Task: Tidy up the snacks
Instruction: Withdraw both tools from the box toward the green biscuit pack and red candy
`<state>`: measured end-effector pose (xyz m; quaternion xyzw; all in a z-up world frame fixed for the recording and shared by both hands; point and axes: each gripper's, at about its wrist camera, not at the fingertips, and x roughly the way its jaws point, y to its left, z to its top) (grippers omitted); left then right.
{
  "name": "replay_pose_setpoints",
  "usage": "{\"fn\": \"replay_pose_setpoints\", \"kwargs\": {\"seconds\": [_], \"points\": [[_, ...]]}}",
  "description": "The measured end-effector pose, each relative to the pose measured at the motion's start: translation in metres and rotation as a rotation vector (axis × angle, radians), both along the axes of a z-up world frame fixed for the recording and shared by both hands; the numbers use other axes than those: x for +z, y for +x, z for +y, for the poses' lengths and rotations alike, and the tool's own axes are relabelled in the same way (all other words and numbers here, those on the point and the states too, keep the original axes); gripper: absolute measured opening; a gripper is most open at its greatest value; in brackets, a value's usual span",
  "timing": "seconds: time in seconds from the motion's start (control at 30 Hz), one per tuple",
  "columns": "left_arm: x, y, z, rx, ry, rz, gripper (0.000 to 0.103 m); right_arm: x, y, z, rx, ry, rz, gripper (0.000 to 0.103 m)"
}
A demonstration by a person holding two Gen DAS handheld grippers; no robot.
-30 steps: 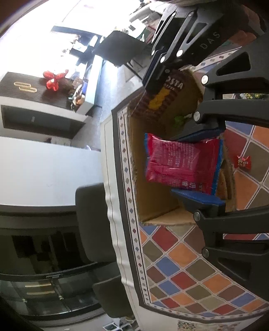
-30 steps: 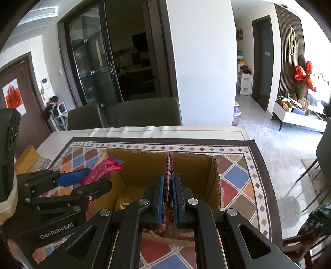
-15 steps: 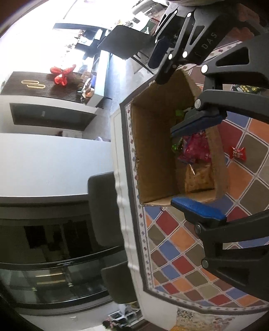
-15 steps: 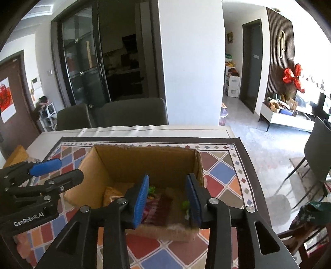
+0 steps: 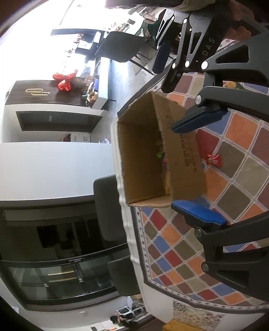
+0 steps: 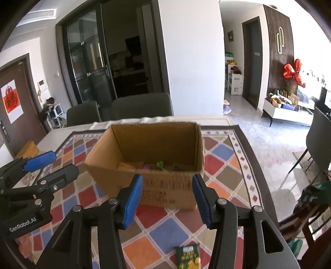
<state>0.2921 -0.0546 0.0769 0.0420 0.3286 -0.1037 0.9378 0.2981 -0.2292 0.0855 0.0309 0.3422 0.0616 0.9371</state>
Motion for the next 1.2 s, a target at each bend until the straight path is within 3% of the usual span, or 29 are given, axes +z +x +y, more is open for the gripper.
{"fn": "replay_pose_setpoints", "kwargs": {"seconds": [0.23,0.6,0.9,1.2], "points": [[-0.024,-0.022,-0.007,-0.003,-0.002,0.036,0.068,-0.021,-0.028,-0.005,0.006,-0.008,0.041,0.059],[-0.084,-0.038,-0.019,-0.012,-0.002,0.167,0.068,-0.065,-0.054,-0.013,-0.001,-0.046,0.148,0.059],[-0.121,-0.042,-0.029,-0.028,0.0,0.26,0.068,-0.103,-0.059,-0.021,0.0,-0.042,0.265,0.059],[-0.148,-0.037,-0.04,-0.05,0.055,0.319,0.067,-0.136,-0.053,-0.021,0.018,-0.075,0.35,0.059]]}}
